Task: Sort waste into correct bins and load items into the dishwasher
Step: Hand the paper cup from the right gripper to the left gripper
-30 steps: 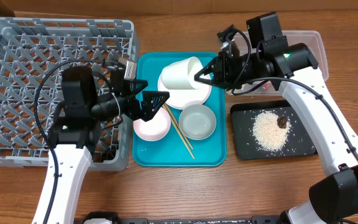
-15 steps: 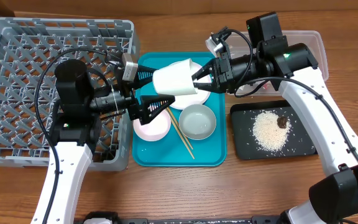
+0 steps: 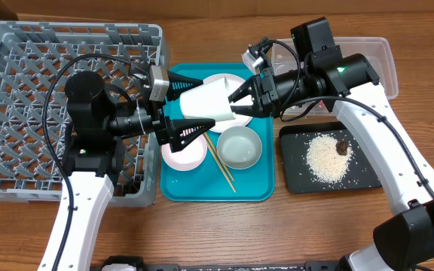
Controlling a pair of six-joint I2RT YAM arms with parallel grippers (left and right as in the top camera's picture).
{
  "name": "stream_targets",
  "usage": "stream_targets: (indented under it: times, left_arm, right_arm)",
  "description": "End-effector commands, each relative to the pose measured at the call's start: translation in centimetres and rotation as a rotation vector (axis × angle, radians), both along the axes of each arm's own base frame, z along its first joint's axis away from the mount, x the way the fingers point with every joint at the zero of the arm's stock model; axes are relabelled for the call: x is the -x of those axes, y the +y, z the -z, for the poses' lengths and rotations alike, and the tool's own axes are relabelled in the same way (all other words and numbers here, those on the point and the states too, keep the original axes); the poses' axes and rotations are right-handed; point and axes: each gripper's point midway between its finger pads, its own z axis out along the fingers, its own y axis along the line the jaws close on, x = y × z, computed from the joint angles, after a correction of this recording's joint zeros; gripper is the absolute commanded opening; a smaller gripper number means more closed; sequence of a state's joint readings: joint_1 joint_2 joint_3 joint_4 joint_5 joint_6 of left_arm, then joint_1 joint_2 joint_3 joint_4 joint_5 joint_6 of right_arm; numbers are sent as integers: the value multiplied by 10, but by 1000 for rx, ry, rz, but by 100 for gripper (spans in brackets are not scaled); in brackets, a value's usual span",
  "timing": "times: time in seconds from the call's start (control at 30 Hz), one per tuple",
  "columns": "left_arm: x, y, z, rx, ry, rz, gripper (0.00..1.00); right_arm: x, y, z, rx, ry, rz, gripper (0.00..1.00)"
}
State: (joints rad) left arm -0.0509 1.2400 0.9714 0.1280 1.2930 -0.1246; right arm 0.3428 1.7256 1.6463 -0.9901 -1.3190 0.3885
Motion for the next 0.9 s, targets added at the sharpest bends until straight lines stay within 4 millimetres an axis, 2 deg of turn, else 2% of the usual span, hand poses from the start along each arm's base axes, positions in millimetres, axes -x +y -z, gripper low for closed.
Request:
stream_targets:
  times: [0.0,0.23,0.6,0.77,0.87]
  left_arm:
    - [3,-2,-9,9,-16,24,100]
    - [5,-2,-10,13,-7,38,91]
    - [5,-2,-10,13,-6,38,64]
    - [2,-1,-6,10,25,20,53]
    - [-4,1,0,1,58,-22,51]
  right_arm:
    - [4,1,-3,-7,-5,-10,4]
    - [4,1,-3,-7,-5,-10,4]
    - [4,1,-3,-7,-5,-10,4]
    - [-1,1,5,34,-18,17,18]
    - [-5,0,10,66,-27,38,26]
